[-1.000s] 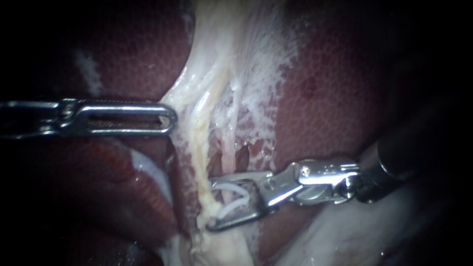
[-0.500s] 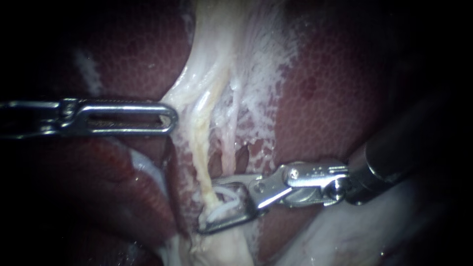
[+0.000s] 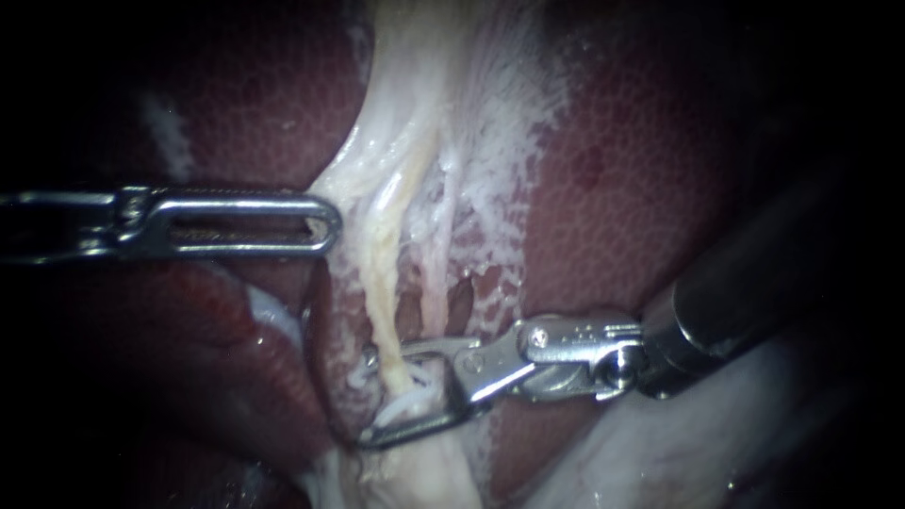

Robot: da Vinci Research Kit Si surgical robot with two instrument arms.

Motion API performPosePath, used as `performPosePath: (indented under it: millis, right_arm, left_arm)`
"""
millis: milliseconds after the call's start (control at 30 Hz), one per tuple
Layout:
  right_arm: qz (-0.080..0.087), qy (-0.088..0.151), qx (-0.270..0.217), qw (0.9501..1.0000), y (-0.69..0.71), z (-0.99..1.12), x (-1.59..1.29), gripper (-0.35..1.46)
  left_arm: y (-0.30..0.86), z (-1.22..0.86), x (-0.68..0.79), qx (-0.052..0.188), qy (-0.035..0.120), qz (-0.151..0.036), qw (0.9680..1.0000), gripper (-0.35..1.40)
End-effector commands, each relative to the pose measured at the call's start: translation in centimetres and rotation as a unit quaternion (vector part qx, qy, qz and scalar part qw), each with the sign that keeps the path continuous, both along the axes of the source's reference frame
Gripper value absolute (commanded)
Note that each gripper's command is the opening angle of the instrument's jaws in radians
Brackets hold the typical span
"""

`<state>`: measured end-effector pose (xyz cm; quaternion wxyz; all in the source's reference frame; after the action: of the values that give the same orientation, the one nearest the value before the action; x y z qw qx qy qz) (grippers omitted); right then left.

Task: Clipping first clip left tube

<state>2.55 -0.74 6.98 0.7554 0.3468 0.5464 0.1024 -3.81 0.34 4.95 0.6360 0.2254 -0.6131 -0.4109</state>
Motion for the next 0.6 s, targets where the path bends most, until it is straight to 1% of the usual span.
performPosePath:
  millis: [33,233,600]
  right_arm:
    - [-0.002,0.001,-0.001,1.0,0.0,-0.02,-0.01,0.59]
    - [-0.009,0.004,0.002,1.0,-0.05,-0.1,-0.07,0.58]
    - [-0.01,0.005,0.002,0.9999,-0.03,-0.08,-0.04,0.56]
  left_arm:
    - [0.01,0.0,0.0,0.0,0.0,0.0,1.0,-0.35]
    - [0.02,0.0,0.02,0.0,0.0,-0.001,1.0,-0.35]
    - [0.03,0.0,0.02,0.0,0.0,-0.003,1.0,-0.35]
